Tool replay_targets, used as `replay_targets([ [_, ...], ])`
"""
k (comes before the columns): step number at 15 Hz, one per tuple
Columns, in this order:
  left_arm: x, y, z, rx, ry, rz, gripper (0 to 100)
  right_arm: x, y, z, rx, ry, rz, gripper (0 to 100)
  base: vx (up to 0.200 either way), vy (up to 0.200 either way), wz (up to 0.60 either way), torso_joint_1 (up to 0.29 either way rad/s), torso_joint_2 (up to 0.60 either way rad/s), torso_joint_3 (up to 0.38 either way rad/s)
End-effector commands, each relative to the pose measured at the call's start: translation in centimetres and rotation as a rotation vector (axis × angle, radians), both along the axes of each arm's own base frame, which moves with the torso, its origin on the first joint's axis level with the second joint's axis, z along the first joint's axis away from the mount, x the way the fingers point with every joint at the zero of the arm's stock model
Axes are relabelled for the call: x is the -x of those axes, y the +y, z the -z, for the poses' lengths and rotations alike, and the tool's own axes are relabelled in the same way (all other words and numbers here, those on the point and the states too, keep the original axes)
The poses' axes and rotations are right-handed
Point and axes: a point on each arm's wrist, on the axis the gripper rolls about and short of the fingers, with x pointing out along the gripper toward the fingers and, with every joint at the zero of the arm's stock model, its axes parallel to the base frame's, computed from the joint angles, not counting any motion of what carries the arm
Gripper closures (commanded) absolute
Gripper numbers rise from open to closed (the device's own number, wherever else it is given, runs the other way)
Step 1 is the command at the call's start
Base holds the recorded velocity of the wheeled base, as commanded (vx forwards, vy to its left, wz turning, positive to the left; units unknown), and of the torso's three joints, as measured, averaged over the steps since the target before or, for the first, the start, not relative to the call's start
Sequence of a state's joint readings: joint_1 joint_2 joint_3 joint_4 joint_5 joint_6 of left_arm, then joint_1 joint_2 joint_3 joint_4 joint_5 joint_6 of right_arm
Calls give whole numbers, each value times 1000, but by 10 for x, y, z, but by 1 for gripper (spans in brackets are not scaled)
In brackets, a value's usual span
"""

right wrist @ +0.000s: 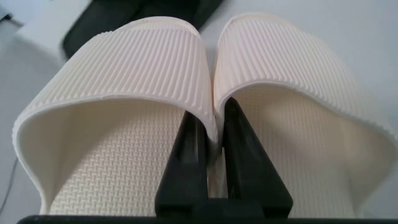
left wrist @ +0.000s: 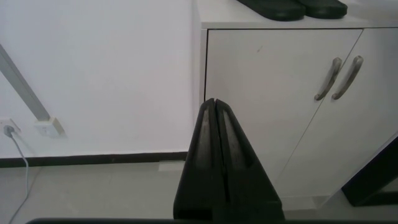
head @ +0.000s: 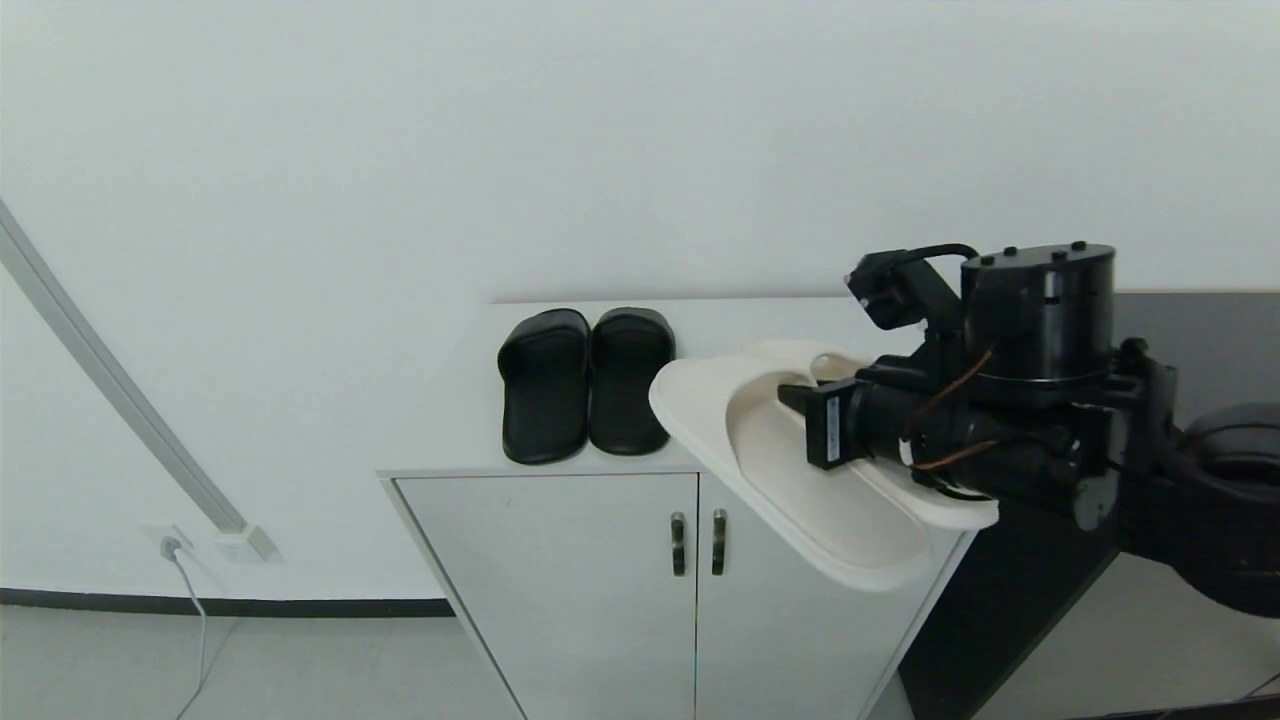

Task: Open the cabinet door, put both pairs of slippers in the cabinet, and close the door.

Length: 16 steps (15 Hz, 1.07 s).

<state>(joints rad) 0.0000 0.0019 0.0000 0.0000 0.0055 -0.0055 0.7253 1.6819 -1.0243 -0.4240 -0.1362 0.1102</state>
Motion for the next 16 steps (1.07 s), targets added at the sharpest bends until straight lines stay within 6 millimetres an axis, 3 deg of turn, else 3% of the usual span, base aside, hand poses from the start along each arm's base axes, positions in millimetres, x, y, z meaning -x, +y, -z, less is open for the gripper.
replay_targets([
  [1,0,0,0,1,1,-1,100,34,-21,-7,0,-29,-93,100,0,0,0,0,0,0],
  [4,0,0,0,1,1,-1,100,48,-30,4,-13,-60,-198,100,0,0,0,0,0,0],
  [7,0,0,0,2,1,1,100,55,-25,6,-16,-76,-260,100,0,0,0,0,0,0],
  [14,0,0,0,1,1,1,100,57,-22,13,1,-58,-277,100,0,0,0,0,0,0],
  [16,0,0,0,1,1,1,100,57,-21,15,6,-51,-280,100,-200,0,0,7,0,5],
])
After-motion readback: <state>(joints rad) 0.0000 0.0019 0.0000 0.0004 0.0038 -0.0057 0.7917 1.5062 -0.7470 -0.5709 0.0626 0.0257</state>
